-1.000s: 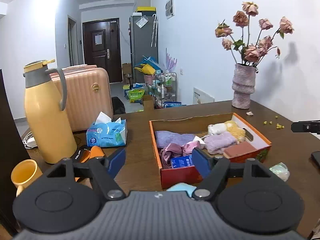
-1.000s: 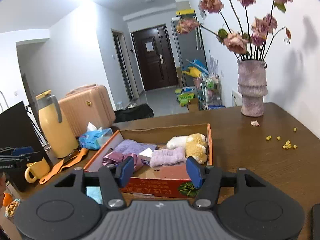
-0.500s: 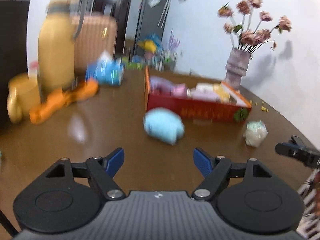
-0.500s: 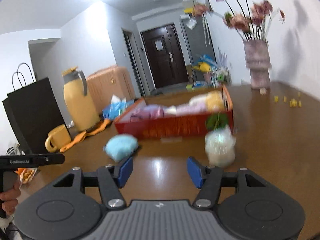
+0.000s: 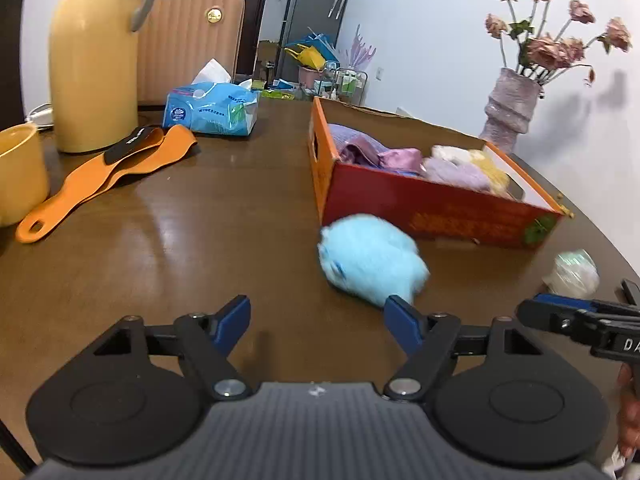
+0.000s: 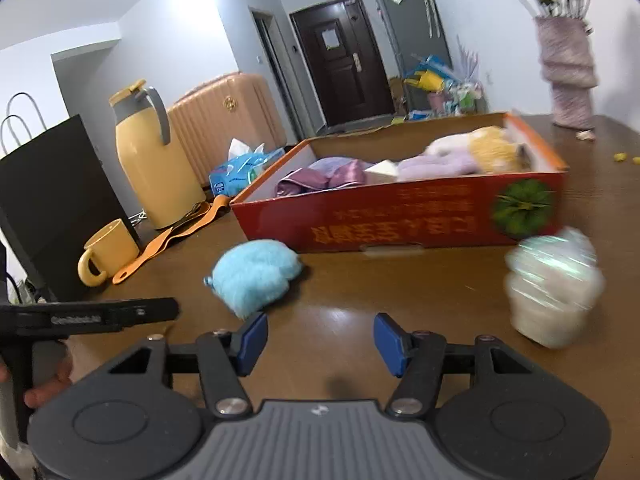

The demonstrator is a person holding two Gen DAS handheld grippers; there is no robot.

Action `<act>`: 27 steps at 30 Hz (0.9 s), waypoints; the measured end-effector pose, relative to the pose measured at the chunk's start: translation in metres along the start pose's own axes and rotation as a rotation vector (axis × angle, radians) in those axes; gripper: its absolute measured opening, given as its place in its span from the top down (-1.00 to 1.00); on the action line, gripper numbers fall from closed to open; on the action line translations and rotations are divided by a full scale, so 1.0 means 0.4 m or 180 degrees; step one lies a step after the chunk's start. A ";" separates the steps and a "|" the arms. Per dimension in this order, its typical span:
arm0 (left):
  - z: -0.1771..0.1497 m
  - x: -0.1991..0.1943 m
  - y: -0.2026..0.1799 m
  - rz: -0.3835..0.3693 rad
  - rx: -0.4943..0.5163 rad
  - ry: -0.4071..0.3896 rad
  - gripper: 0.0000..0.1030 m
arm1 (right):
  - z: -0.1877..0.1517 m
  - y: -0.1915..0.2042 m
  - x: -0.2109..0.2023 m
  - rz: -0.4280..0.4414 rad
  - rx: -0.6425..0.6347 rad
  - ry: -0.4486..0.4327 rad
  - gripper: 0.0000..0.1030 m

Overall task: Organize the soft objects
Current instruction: 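Lower the left gripper onto the light blue fluffy plush and close it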

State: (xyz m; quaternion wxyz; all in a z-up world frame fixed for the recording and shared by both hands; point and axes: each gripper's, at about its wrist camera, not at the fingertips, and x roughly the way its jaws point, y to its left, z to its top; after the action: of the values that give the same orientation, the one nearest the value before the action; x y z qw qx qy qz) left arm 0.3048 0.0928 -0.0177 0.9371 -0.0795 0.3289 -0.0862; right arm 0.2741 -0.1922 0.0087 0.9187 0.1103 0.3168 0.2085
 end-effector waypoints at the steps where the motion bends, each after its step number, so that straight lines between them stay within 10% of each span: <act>1: 0.014 0.021 0.007 -0.0009 -0.0023 0.0037 -0.35 | 0.013 0.001 0.024 0.0050 0.0030 0.0017 -0.12; 14: 0.097 0.146 0.053 -0.0531 -0.0415 0.0362 0.36 | 0.071 0.039 0.244 0.0446 0.0360 0.0266 0.29; 27: -0.106 -0.035 -0.133 -0.0842 -0.0355 0.0414 0.63 | -0.036 0.026 -0.007 0.0429 0.0180 0.0164 0.61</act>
State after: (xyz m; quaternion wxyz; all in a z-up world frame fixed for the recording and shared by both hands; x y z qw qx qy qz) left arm 0.2614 0.0403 -0.0308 0.8884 -0.1683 0.3797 -0.1954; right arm 0.2599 -0.1832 0.0023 0.8906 0.1519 0.3380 0.2636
